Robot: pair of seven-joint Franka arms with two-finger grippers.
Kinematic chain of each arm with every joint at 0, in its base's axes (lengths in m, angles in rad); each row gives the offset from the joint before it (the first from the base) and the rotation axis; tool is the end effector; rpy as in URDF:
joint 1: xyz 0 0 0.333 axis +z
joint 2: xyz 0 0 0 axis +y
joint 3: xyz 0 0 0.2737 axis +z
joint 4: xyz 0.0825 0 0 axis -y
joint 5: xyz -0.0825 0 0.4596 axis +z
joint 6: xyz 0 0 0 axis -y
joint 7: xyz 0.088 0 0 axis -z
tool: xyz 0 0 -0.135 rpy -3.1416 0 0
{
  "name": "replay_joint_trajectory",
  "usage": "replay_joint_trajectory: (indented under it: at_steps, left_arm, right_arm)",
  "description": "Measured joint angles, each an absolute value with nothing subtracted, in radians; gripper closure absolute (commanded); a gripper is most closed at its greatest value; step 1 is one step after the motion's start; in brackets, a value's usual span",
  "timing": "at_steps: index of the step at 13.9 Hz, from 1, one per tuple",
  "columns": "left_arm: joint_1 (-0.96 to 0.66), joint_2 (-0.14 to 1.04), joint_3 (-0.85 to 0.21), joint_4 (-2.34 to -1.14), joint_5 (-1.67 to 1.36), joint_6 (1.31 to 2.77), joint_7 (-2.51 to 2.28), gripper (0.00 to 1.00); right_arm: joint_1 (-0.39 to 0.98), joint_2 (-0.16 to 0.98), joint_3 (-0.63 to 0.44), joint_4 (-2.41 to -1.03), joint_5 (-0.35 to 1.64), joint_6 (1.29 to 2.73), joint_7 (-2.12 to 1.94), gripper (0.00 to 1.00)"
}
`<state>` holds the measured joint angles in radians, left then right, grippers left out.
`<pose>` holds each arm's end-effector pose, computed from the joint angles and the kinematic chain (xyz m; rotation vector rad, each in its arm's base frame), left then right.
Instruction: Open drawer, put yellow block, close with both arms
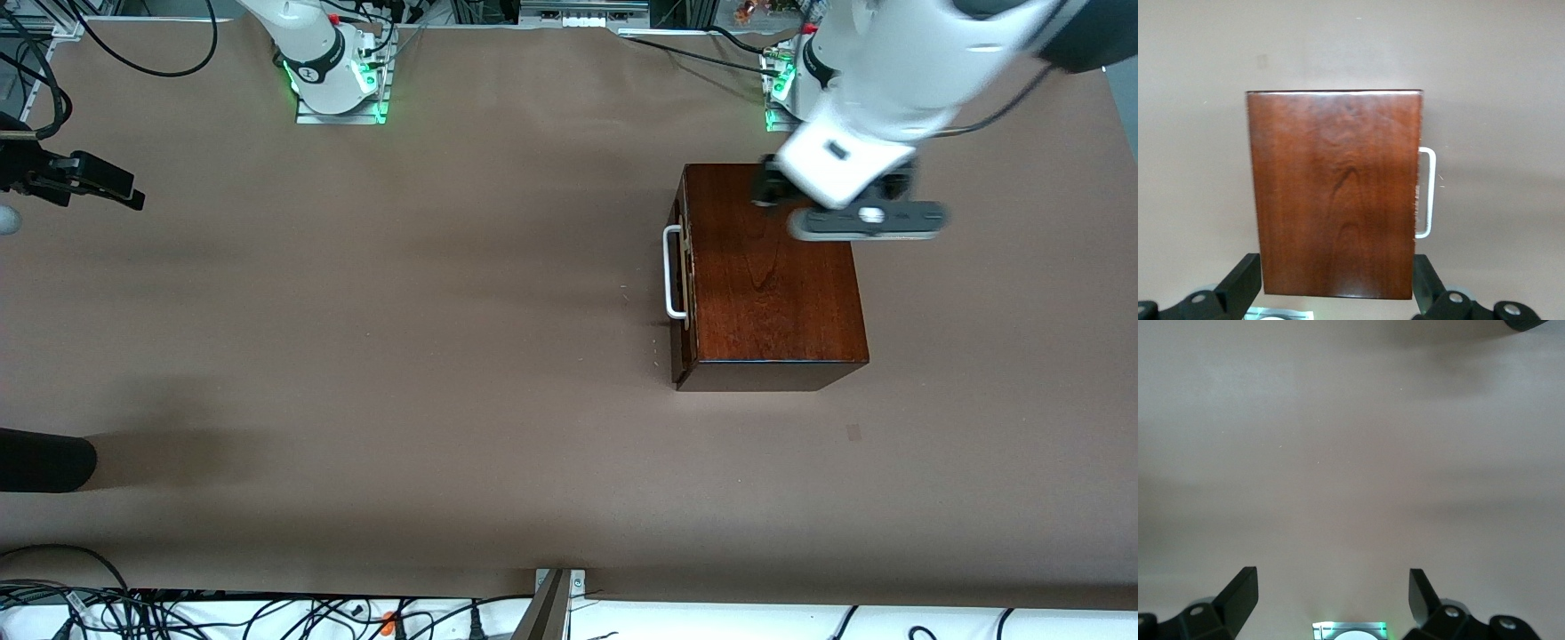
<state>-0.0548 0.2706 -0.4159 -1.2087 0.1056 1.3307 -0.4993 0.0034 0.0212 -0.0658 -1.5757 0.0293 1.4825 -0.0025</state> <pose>0.6147 -0.2564 0.5648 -3.0805 -0.0830 0.1770 0.6210 -0.0343 0.5313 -3.1037 0.0917 0.1762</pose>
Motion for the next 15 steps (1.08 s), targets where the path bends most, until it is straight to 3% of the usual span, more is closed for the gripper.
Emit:
replay_joint_trajectory:
  at_steps: [8,11,15]
  left_arm:
    - [-0.053,0.131,-0.092,-1.395,-0.007,1.411,-0.148,0.00]
    - [-0.057,0.054,-0.040,-1.518,-0.007,1.470,-0.067,0.00]
    - [-0.057,0.024,-0.023,-1.554,-0.007,1.480,-0.031,0.00]
  right_arm:
    - [0.003,0.022,-0.066,-1.576,0.029,1.482,-0.002,0.00]
    - [0.003,0.022,-0.066,-1.576,0.029,1.482,-0.002,0.00]
    - [0.003,0.022,-0.066,-1.576,0.029,1.482,-0.002,0.00]
